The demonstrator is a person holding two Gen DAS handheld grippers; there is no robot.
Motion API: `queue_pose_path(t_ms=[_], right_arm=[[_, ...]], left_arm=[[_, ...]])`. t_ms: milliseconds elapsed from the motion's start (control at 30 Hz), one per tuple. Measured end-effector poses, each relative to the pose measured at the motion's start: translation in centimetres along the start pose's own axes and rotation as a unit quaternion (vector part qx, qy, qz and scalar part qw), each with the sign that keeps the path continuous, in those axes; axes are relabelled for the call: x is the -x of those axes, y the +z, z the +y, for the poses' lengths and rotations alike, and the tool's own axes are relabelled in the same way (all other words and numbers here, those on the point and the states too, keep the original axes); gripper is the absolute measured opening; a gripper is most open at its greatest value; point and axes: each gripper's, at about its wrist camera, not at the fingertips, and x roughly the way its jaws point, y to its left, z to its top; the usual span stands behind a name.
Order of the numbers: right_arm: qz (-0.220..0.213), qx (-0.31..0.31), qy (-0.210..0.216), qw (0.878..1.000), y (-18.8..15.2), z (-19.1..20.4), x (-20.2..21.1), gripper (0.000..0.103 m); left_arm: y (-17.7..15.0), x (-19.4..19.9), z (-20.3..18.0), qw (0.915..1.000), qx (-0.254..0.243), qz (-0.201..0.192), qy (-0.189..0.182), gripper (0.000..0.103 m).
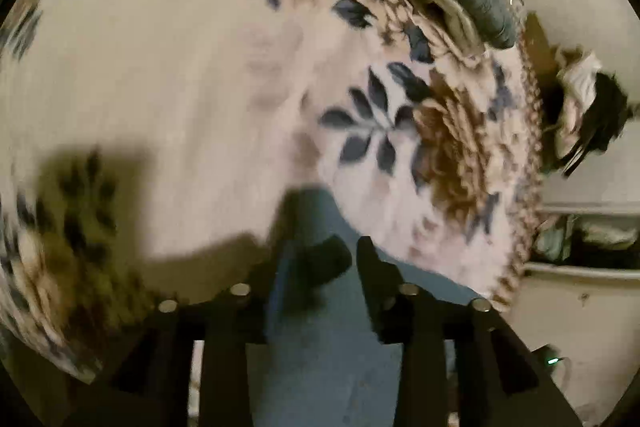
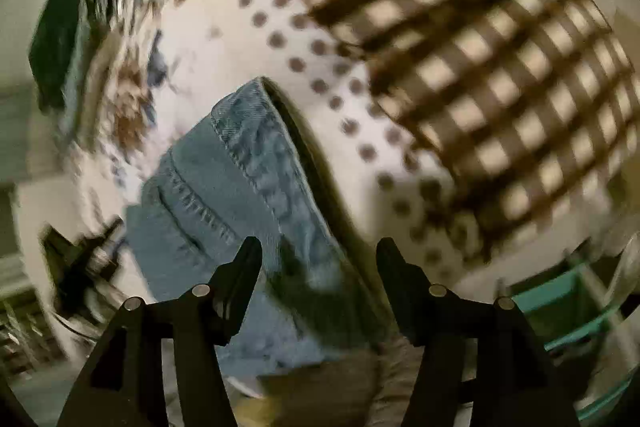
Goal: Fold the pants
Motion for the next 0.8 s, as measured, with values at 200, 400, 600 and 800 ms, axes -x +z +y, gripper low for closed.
queue_pose_path(t_ms=[200,400,600,800], right_arm=[[0.042,-0.116,0.056,0.991,-3.9,-4.6,-2.9,0.064],[-0.028,-0.093,0.014,0.995,-5.6,-2.7,-1.6,0.017],[0.000,-0.098,0.045,0.994,-5.2,-4.2,-2.4,0.028],[0.030,-0.074,0.138,0.987,-6.8,-4.4,-4.3,0.078]], left_arm=[[-5.6,-1.0,2.4,0.9977,0.051,0.040,-0.022,0.076],[-8.0,-2.9,3.2,0.9973,0.032,0.065,0.006,0.078],[-7.5,-3.1,2.4,0.9978,0.019,0.063,0.008,0.078],[-7.9,-3.4,3.7,0.9966,0.044,0.060,-0.035,0.083]])
